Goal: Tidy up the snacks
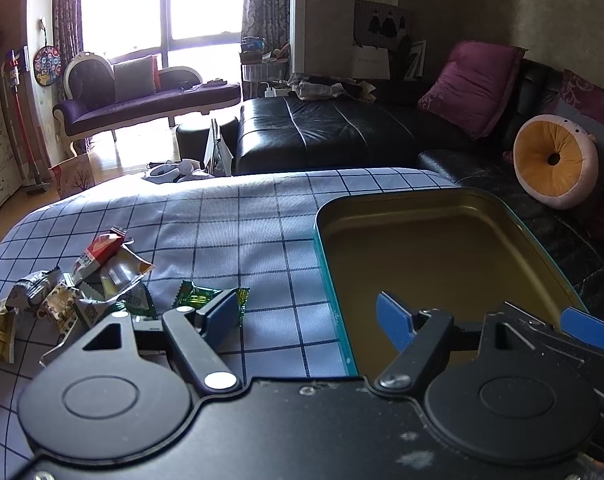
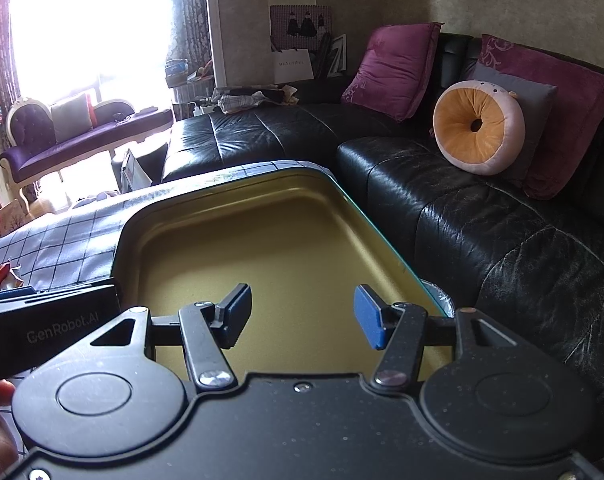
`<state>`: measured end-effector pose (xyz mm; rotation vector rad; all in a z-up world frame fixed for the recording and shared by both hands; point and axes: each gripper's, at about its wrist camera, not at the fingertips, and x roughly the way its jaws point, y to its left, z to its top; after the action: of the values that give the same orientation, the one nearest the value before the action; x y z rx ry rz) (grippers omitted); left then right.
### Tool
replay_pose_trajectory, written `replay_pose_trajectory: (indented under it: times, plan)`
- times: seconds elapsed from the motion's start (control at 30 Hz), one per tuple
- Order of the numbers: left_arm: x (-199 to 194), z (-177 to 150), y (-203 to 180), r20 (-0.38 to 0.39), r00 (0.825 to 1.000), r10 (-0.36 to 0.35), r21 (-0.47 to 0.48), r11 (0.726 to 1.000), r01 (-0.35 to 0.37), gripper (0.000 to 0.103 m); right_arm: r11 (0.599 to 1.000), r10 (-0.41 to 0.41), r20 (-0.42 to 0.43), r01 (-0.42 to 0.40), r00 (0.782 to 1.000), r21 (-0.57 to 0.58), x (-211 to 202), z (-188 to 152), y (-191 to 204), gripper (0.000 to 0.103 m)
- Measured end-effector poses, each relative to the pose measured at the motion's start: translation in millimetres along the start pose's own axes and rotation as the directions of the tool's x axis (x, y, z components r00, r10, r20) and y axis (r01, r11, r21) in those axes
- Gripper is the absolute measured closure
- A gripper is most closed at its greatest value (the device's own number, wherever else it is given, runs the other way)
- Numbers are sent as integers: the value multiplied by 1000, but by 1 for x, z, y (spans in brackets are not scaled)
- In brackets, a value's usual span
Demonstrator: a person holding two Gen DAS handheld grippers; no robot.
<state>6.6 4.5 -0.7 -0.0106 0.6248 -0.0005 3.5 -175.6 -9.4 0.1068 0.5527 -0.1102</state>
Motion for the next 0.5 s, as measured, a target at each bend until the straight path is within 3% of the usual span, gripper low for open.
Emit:
replay_pose_trajectory:
  times: [0.5]
  plan:
    - [0,0,0,-3,1000,-1,4,1000,1,23,1000,0,-1,0,1000,-1,0,0,0,42]
